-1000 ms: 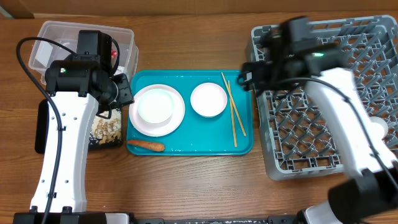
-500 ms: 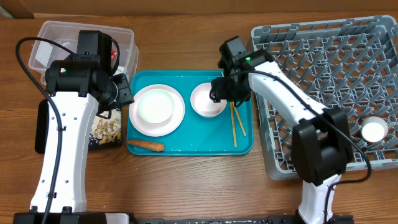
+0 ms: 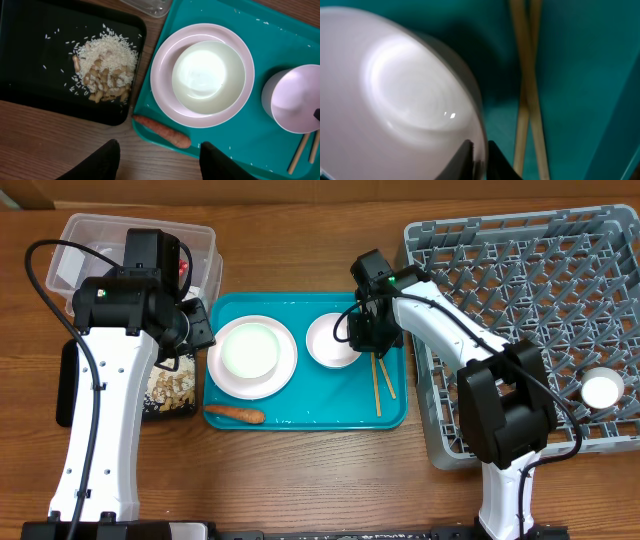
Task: Sort waste into correct bins and load items into the dishwasher
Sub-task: 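Lift the white bowl with the right gripper and carry it to the rack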
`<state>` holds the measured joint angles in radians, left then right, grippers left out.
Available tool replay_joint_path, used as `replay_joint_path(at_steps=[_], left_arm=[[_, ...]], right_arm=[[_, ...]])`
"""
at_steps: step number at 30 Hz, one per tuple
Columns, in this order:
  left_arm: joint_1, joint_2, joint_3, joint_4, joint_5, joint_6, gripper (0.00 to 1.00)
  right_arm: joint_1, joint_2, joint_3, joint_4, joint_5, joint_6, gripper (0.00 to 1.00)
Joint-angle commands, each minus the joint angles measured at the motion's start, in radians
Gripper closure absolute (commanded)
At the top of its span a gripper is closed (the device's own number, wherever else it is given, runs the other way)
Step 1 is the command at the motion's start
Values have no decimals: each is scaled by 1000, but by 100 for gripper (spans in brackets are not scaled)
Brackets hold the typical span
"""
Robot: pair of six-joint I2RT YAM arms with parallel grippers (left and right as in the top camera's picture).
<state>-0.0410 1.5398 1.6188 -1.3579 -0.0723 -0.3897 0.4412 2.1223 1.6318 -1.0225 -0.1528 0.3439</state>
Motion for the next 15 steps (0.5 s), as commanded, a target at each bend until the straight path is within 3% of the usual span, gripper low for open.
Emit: replay_joint_path(at_steps=[1, 10, 13, 15], left_arm=[[3, -4, 13, 0, -13, -18, 46], [3, -4, 13, 1, -13, -18, 46], [3, -4, 13, 2, -13, -18, 46], [3, -4, 13, 4, -13, -18, 45]], right_arm=[[1, 1, -10, 1, 32, 25, 96], [-11, -119, 145, -143, 146, 18, 96], [-11, -221, 243, -191, 315, -7, 96], [-11, -306, 287, -198, 548, -7, 96]])
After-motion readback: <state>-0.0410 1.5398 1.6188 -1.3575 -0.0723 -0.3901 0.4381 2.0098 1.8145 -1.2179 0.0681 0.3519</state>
